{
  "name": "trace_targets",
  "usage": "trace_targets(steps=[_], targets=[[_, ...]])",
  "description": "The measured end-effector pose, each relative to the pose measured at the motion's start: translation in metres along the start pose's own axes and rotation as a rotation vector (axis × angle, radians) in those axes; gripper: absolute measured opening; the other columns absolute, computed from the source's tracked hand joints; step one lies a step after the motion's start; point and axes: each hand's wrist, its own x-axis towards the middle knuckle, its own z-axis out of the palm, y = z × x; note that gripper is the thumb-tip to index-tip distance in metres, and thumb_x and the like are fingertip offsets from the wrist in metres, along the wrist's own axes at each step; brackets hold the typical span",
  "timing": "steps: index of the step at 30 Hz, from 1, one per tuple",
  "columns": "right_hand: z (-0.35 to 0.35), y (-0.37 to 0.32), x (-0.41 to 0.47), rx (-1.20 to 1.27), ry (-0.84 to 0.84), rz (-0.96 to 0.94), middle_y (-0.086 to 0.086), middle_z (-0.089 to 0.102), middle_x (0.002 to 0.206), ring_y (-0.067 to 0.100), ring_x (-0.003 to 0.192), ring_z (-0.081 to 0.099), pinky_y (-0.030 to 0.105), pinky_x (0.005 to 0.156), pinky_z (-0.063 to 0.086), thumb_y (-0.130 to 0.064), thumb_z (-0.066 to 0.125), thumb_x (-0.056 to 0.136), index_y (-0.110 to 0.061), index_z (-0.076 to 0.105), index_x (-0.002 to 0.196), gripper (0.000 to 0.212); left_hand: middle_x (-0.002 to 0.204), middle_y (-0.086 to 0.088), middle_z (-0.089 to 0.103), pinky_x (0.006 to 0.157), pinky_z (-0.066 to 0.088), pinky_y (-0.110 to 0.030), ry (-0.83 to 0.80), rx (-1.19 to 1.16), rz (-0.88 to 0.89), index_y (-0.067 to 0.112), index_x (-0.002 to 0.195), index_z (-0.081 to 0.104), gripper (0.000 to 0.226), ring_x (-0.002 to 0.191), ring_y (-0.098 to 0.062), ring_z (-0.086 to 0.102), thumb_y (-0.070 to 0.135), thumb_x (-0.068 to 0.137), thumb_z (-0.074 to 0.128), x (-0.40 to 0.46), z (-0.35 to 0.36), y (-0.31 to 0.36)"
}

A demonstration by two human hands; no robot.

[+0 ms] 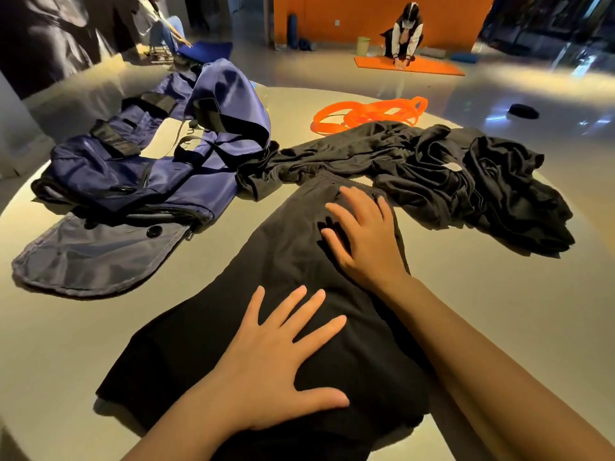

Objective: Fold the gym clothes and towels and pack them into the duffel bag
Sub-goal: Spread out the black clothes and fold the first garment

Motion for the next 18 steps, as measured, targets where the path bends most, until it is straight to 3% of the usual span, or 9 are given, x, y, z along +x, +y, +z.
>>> trace_targets(steps=[2,4,7,11,14,16,18], targets=[[-0.025,-0.017,-0.032,0.104,-0.076,-0.134,0.008,0.043,0.146,0.023,0.136,0.036,0.042,0.113,0.028,-0.041,0.046,0.095,-0.016,0.055,0.132,0.045,0.152,0.010,-0.027,0.113,-0.016,-0.053,-0.024,-0.048,-0.050,0.050,0.143,-0.008,0.080,0.142,-0.012,-0.029,0.088,0.074,0.008,0.001,-0.001,0.003],[-0.048,-0.033,-0.069,0.165,-0.201,-0.175,0.002,0.040,0.149,0.016,0.138,0.033,0.033,0.112,0.029,-0.042,0.045,0.096,-0.019,0.049,0.138,0.048,0.150,0.014,-0.028,0.113,-0.018,-0.053,-0.076,-0.036,-0.068,0.040,0.150,-0.001,0.091,0.139,-0.008,-0.033,0.085,0.071,0.004,0.002,-0.006,0.006],[-0.064,-0.045,-0.127,0.184,-0.397,-0.103,-0.011,0.023,0.156,0.007,0.144,0.018,0.029,0.117,0.019,-0.053,0.031,0.099,-0.034,0.030,0.148,0.053,0.159,0.016,-0.012,0.118,-0.012,-0.045,-0.034,-0.135,-0.093,0.038,0.151,0.010,0.083,0.143,-0.001,-0.021,0.079,0.078,0.011,-0.010,-0.010,0.007],[-0.077,-0.032,-0.171,-0.009,-0.549,-0.085,-0.012,0.017,0.158,0.008,0.146,0.010,0.032,0.116,0.005,-0.056,0.016,0.101,-0.038,0.017,0.151,0.053,0.152,0.008,0.036,0.116,0.025,-0.045,0.060,-0.026,-0.072,0.035,0.143,0.040,0.064,0.140,-0.009,0.031,0.067,0.094,0.015,-0.052,-0.004,-0.014],[-0.095,-0.019,-0.183,-0.083,-0.562,-0.050,-0.008,0.022,0.157,0.011,0.145,0.014,0.034,0.115,0.006,-0.052,0.012,0.103,-0.039,0.018,0.151,0.050,0.151,0.007,0.037,0.111,0.017,-0.036,0.052,-0.025,-0.073,0.035,0.145,0.038,0.054,0.139,-0.011,0.027,0.055,0.100,0.016,-0.088,0.008,-0.030],[-0.109,-0.023,-0.186,-0.192,-0.514,-0.033,-0.001,0.037,0.151,0.019,0.139,0.034,0.038,0.113,0.014,-0.050,0.014,0.102,-0.035,0.033,0.146,0.050,0.152,0.006,0.036,0.110,0.016,-0.032,0.105,0.005,-0.048,0.035,0.147,0.034,0.050,0.140,-0.011,0.025,0.048,0.102,0.014,-0.102,0.015,-0.030],[-0.121,-0.039,-0.181,-0.134,-0.483,-0.009,-0.001,0.044,0.147,0.019,0.135,0.041,0.038,0.113,0.017,-0.050,0.019,0.101,-0.031,0.044,0.141,0.051,0.151,0.002,0.038,0.109,0.016,-0.032,0.163,0.060,-0.042,0.033,0.147,0.034,0.050,0.139,-0.015,0.028,0.045,0.103,0.012,-0.107,0.019,-0.020]])
